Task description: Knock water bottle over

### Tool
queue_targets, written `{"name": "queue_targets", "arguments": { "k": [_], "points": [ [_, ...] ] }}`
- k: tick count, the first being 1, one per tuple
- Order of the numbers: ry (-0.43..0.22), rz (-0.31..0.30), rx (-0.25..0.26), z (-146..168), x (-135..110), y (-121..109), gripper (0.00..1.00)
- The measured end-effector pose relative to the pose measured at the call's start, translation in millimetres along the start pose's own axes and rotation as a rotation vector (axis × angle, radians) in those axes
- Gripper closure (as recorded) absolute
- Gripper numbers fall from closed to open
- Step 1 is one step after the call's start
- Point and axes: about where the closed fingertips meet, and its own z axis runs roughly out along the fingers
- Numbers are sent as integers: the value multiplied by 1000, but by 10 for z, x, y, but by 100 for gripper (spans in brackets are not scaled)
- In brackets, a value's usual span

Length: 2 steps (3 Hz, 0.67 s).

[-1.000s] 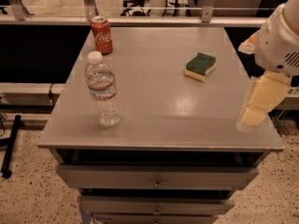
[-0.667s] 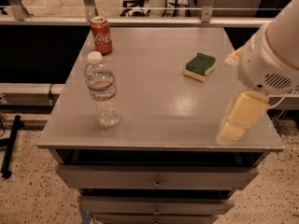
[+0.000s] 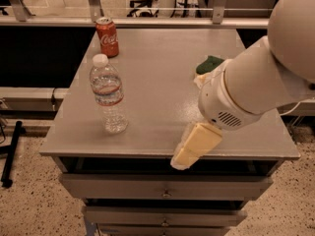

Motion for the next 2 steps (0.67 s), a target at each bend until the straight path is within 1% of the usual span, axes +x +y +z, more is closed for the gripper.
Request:
{"name": "queue_targets", "arguments": {
  "k": [2],
  "points": [
    [6, -7, 4, -45, -5, -9, 0]
  ]
}}
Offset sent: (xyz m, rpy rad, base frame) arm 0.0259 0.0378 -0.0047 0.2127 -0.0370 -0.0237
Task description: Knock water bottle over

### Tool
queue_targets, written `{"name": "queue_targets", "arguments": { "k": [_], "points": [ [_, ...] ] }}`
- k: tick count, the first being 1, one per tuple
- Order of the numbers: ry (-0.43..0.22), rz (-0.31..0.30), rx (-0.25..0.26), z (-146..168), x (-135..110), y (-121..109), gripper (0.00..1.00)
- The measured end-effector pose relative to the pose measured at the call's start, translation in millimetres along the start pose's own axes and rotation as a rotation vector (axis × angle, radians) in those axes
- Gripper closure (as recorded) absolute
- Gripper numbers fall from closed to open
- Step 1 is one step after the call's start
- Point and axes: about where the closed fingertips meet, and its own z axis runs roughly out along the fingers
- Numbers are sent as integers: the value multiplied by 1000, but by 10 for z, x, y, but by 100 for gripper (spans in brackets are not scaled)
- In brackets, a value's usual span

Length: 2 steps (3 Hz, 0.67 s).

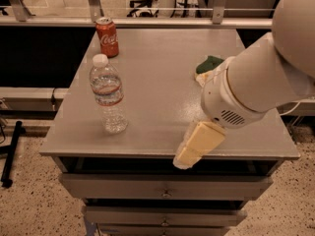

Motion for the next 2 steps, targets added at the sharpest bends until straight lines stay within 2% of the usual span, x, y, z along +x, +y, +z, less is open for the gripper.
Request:
{"name": "queue_targets", "arguments": {
  "k": [1, 2],
  "points": [
    [-52, 15, 5, 105, -136, -49, 0],
    [-218, 57, 2, 473, -582, -202, 0]
  ]
}}
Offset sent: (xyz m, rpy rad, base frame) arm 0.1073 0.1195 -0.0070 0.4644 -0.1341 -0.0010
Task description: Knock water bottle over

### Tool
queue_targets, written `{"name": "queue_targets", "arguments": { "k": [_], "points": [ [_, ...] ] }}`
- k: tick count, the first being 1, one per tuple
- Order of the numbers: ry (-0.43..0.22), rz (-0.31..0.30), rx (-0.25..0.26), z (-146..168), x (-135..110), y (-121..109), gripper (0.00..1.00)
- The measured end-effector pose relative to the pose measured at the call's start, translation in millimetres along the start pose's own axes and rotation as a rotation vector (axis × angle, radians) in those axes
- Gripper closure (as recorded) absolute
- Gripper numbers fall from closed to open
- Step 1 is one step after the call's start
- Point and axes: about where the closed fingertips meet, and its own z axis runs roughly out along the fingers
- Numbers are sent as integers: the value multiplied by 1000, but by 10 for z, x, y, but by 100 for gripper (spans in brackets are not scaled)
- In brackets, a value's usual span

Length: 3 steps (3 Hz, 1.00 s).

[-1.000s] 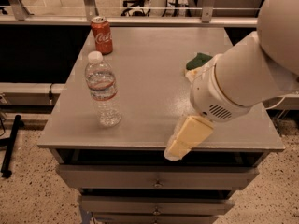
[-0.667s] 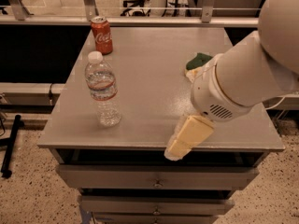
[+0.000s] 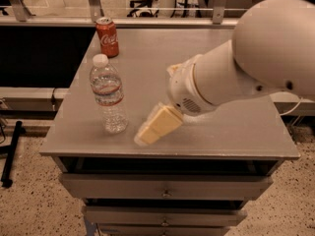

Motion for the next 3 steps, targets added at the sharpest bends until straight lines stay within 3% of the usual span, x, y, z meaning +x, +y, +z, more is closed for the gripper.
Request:
{"name": "queue_targets", "arguments": {
  "k": [1, 3],
  "points": [
    [-140, 37, 0, 316, -287, -127, 0],
    [-388, 158, -61, 759, -623, -72, 2]
  ]
}}
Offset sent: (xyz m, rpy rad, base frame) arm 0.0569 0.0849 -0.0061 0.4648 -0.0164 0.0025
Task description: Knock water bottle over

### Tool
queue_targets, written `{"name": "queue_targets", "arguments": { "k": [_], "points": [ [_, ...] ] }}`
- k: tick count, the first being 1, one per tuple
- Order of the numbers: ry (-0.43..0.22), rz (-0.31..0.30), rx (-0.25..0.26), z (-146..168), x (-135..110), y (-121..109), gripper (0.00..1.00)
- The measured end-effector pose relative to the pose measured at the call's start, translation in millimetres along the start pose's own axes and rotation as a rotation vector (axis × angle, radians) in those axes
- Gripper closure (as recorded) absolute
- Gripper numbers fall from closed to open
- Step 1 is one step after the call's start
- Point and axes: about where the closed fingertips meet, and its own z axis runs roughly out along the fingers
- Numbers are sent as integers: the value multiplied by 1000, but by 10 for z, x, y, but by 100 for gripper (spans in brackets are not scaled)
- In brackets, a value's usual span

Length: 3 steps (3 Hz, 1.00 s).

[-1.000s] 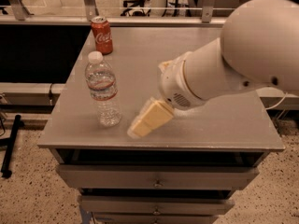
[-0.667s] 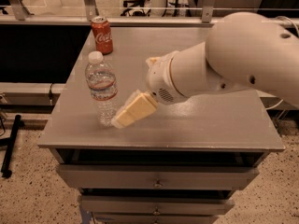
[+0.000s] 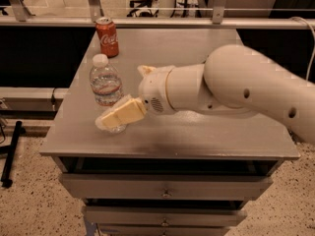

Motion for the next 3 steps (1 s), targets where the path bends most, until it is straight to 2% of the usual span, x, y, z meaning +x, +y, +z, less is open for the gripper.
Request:
{"name": "queue_targets", "arguments": {
  "k": [1, 2, 3],
  "points": [
    [-77, 35, -16, 189, 6, 10, 21],
    [-122, 56, -26, 295, 4, 13, 21],
    [-146, 74, -8, 348, -48, -72, 41]
  ]
}}
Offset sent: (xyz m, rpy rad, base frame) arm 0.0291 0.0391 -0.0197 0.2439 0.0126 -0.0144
